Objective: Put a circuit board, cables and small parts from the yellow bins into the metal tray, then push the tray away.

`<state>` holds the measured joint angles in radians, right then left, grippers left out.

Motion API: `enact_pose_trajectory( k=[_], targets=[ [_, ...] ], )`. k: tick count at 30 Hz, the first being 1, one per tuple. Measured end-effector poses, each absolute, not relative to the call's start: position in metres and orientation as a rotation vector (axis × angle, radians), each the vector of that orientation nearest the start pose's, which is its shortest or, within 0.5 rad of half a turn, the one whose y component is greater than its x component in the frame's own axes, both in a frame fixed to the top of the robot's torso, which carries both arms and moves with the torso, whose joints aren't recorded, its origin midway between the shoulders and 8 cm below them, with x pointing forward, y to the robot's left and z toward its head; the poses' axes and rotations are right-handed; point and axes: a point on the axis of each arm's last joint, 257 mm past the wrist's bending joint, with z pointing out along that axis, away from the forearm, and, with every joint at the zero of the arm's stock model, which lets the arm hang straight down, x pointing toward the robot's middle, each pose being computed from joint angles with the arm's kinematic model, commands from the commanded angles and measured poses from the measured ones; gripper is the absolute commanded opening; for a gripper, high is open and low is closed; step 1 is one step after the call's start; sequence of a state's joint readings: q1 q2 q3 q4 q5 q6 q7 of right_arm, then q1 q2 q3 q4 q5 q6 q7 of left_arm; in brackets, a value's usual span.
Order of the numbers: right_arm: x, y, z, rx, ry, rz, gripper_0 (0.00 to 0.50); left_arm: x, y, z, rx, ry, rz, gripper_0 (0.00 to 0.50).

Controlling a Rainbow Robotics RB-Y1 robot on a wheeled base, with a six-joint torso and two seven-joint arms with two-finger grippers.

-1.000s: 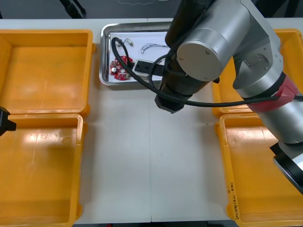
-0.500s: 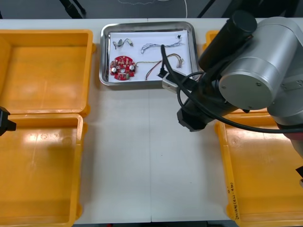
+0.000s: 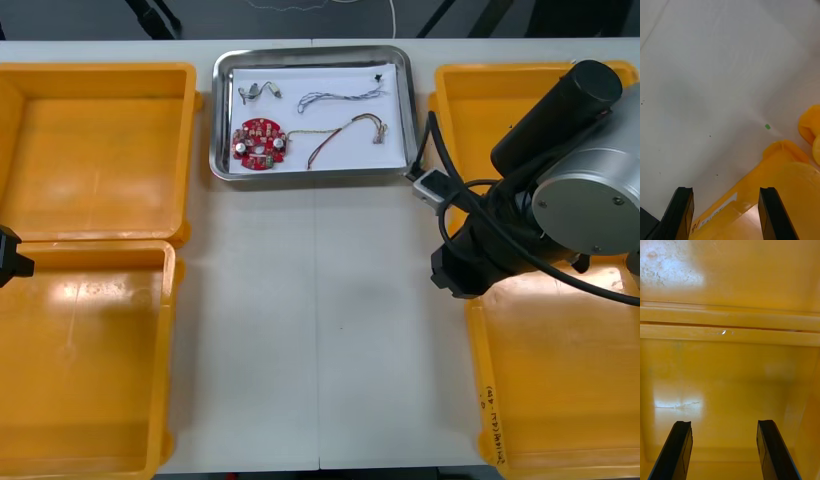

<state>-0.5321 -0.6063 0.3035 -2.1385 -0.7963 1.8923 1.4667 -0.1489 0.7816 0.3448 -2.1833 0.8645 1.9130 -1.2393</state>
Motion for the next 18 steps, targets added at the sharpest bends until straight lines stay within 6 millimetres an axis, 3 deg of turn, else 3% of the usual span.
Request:
enact_pose_trajectory(
  k=[4,10,18],
  targets=[
    [0.391,-0.169,-0.197,-0.815,2.647,0.042,0.5,0.37,0.38,-0.163,-0.098,2.679,-0.011,0.5],
    [0.392,-0.185,-0.193,-0.685,2.663,0.061,0.5,0.37,0.38,-0.163,-0.098,2.679,-0.011,0.5],
    [0.396,-0.228,-0.196,-0.405,2.708,0.036,0.5,0.37,0.38,-0.163,-0.098,2.679,-0.011,0.5]
  ],
)
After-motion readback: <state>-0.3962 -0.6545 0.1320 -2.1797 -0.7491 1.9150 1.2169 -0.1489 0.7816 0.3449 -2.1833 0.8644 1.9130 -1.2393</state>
